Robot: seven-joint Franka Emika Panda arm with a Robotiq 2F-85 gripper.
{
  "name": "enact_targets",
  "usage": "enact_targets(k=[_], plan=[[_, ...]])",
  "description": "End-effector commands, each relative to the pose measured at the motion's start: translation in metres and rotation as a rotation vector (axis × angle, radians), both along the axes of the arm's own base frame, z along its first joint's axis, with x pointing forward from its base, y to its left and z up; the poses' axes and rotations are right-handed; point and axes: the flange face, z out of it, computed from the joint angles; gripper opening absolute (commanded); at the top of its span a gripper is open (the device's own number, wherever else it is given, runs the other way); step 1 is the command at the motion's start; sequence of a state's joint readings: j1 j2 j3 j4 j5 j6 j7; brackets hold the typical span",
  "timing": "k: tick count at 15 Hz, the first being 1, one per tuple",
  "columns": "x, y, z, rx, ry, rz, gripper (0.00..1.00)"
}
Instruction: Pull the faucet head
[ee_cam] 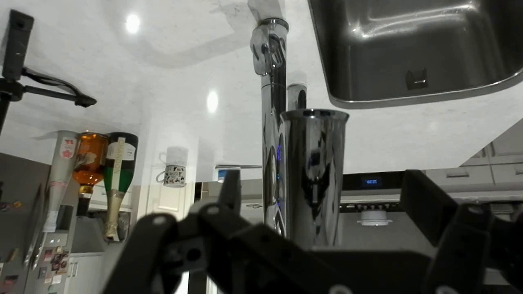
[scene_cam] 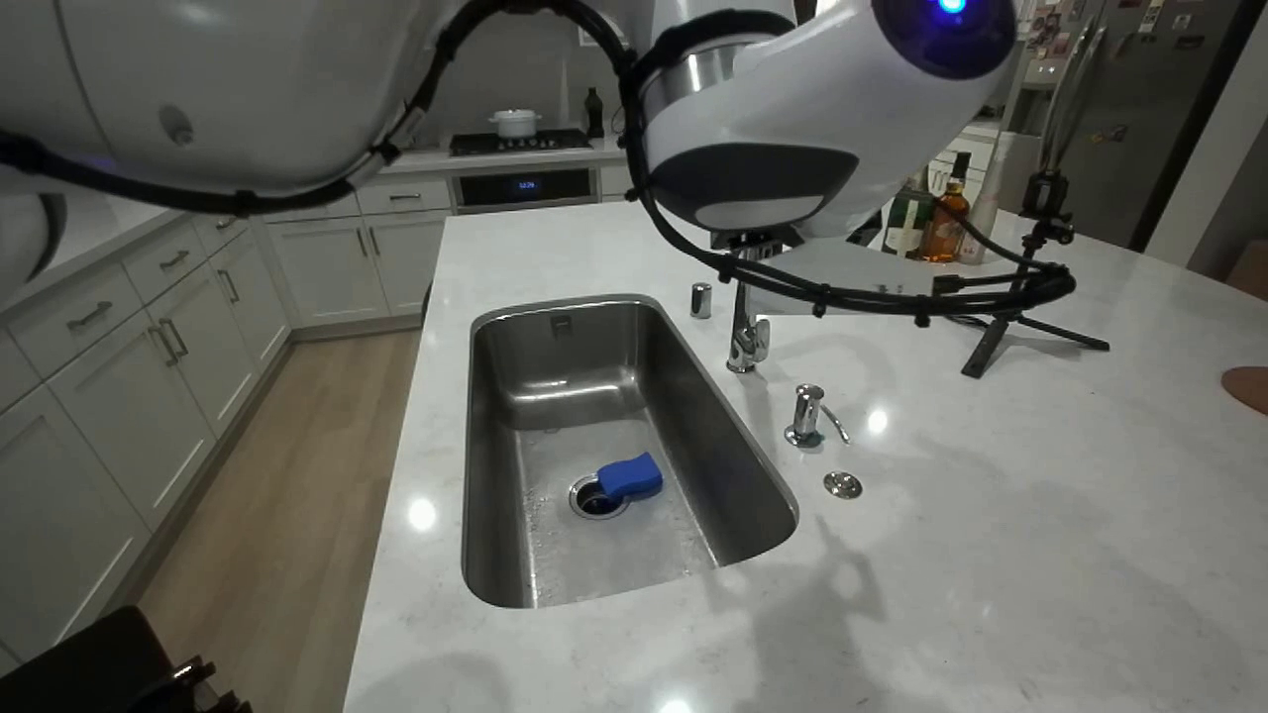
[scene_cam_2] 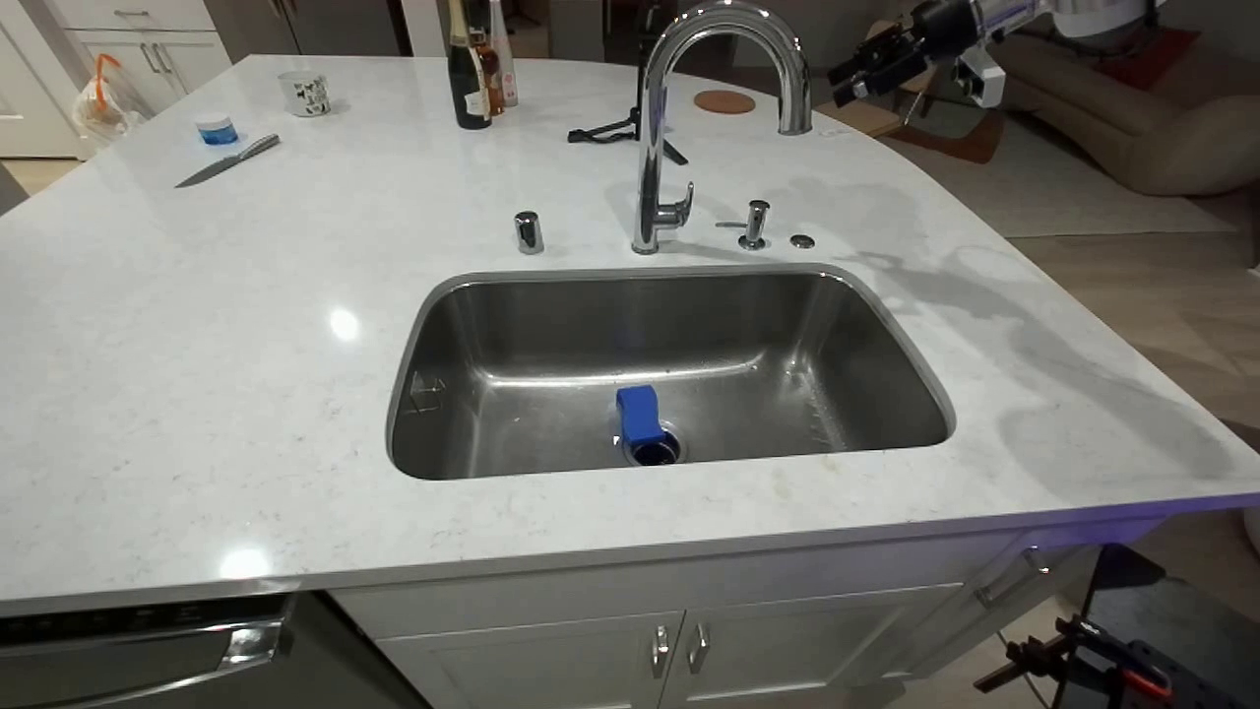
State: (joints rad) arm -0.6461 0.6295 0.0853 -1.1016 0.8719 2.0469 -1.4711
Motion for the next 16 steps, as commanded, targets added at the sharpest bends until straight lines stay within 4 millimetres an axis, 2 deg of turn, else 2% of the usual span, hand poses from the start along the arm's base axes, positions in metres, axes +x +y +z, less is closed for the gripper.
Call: enact_targets(k=[1,5,9,13,16], plan=[[-0.027,0.018,0.025,0.0,-0.075,-0.026,1.0],[-0.029,0.035,0.035,0.042,-0.101,0.003,1.0],[-0.009,0.046,0.011,0.024,-0.033,0.004,1.0],[0.02,0.065,-0.013,0.003,0.002,-0.004,1.0],[0.036,0.072,-0.018,-0.033,-0.008,-0.051,1.0]])
